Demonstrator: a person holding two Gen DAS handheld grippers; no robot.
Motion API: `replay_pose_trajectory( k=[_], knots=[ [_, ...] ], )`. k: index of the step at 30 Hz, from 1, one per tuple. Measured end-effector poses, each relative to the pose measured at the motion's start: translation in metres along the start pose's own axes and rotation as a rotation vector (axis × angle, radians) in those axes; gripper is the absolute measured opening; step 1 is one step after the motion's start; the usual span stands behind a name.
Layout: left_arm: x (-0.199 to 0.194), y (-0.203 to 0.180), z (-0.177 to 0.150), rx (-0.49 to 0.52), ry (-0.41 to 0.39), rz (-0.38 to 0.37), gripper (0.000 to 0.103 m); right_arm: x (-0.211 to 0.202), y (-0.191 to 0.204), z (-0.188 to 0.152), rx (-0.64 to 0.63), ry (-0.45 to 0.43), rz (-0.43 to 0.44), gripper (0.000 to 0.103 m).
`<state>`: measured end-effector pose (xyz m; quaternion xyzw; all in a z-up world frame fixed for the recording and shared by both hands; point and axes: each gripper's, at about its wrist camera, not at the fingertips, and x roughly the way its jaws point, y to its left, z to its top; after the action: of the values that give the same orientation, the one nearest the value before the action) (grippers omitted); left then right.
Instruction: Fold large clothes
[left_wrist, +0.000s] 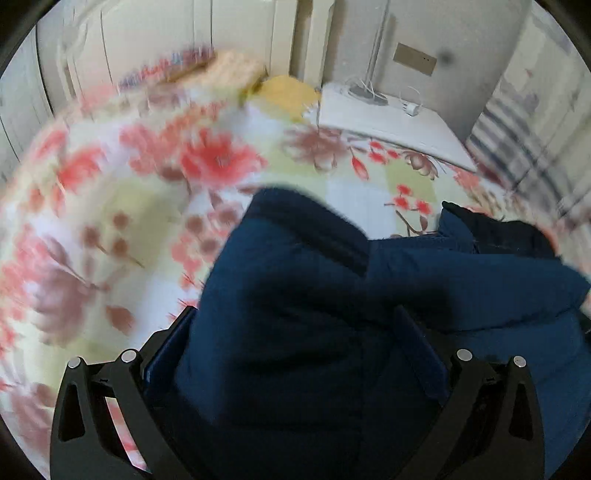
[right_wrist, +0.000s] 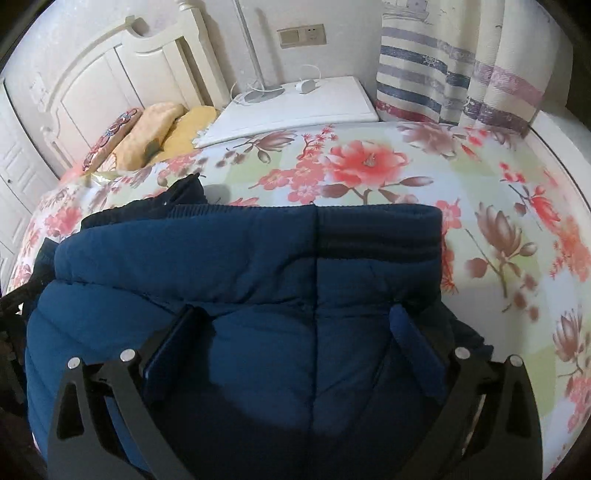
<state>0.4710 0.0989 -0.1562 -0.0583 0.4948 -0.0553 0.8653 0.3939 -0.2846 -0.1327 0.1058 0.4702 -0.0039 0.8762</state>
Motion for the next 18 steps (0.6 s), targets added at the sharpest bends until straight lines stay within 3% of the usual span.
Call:
replay_pose_trajectory(
  k=[5,8,10,12,14,18],
  knots=[
    [0.0,-0.002,-0.003,0.003,-0.01,0.012,0.099,-0.003,-0.003,-0.004,0.016,-0.032,0.025,0.101],
    [-0.001,-0.002,-0.006,-0.001,-0.015,0.012,0.099,-0.024,-0.016,-0.01,0.088,-0.047,0.108,0.1],
    [-0.001,-0.002,-0.007,-0.002,-0.021,0.02,0.099,-0.062,-0.031,-0.031,0.194,-0.105,0.197,0.1],
    [0.0,-0.002,-0.006,0.004,-0.022,0.028,0.099,-0.111,-0.04,-0.071,0.236,-0.19,0.302,0.1],
    [-0.001,-0.004,-0.005,0.009,-0.02,0.035,0.099,-0.149,-0.046,-0.115,0.247,-0.245,0.314,0.101],
    [-0.002,-0.006,-0.005,0.022,-0.026,0.051,0.099,-0.189,-0.055,-0.204,0.283,-0.206,0.354,0.101]
  ],
)
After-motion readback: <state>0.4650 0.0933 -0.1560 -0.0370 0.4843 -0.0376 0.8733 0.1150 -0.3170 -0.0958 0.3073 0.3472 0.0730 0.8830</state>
